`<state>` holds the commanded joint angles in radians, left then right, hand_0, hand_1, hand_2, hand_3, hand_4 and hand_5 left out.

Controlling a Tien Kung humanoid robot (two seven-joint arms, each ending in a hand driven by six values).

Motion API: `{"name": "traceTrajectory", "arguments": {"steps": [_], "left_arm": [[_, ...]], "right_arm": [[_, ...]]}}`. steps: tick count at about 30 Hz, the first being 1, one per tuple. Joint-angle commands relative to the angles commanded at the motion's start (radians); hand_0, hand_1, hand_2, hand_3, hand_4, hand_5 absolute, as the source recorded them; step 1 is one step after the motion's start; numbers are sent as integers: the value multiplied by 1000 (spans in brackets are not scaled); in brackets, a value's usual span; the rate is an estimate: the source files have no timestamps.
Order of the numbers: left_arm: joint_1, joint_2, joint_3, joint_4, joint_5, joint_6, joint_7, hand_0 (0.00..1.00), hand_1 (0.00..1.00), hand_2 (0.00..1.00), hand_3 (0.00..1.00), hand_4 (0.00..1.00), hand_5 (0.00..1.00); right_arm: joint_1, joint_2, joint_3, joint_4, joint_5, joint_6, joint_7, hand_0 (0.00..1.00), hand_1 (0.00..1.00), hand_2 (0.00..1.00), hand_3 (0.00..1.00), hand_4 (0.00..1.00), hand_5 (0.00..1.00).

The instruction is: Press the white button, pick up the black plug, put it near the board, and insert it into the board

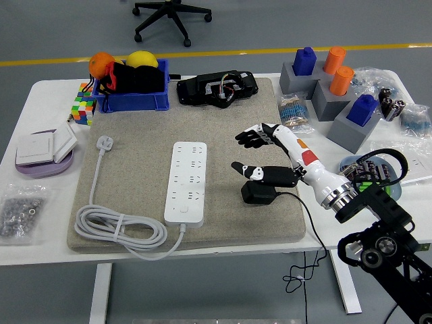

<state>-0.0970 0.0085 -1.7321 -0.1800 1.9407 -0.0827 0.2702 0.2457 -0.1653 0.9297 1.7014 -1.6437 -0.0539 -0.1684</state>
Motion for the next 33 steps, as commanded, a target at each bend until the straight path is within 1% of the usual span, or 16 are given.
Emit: {"name": "traceTrajectory", "arguments": {"steps": [3, 4, 6, 9, 10, 12, 15, 16, 22, 24, 27, 33], "left_arm": [[-1, 0, 1, 0, 1, 0, 0, 623, 629, 635, 685, 544, 381], [-2, 1, 2, 0, 1, 0, 0, 625, 628, 635, 685, 543, 381], [-3, 2, 4, 0, 1, -1, 0, 625, 628, 635, 685, 543, 381], [-4, 3, 5, 0, 1, -2, 1, 625, 628, 635, 685, 543, 381], [-4, 3, 6, 0, 1, -3, 1, 625, 629, 635, 685, 543, 382], [-5, 4, 8, 0, 3, -3, 1, 625, 629, 635, 685, 543, 382], [-4, 5, 11, 0, 0, -3, 2, 625, 629, 635, 685, 543, 382], [-4, 5, 12, 0, -1, -3, 2, 625, 629, 635, 687, 543, 390], [-2, 8, 14, 0, -1, -5, 3, 625, 629, 635, 690, 542, 401], [-1, 8, 14, 0, -1, -5, 3, 625, 629, 635, 690, 542, 401], [-2, 8, 12, 0, 3, -6, 4, 625, 629, 635, 690, 542, 401], [-4, 8, 10, 0, 5, -6, 4, 625, 628, 635, 691, 543, 408]], "right_arm": [[26, 6, -43, -4, -14, 5, -34, 395, 316, 377, 645, 859, 334], [42, 11, -68, -7, -26, 6, -57, 180, 125, 206, 640, 856, 341], [63, 19, -102, -12, -45, 8, -95, 180, 125, 206, 640, 856, 341], [100, 36, -156, -27, -76, 22, -176, 180, 125, 206, 640, 856, 341], [107, 39, -166, -31, -82, 25, -197, 46, 48, 164, 639, 855, 345], [126, 51, -193, -42, -98, 26, -237, 46, 48, 164, 639, 855, 345], [149, 64, -225, -56, -96, 28, -269, 46, 48, 164, 639, 855, 345], [154, 67, -232, -60, -97, 30, -276, 2, 13, 157, 643, 853, 354], [190, 91, -288, -110, -131, 25, -327, 2, 12, 155, 644, 852, 355], [196, 99, -303, -129, -146, 22, -335, 2, 12, 155, 644, 852, 355], [212, 114, -336, -176, -147, 22, -339, 2, 12, 155, 644, 852, 355], [233, 118, -374, -227, -129, 24, -339, 2, 12, 155, 647, 851, 357]]}}
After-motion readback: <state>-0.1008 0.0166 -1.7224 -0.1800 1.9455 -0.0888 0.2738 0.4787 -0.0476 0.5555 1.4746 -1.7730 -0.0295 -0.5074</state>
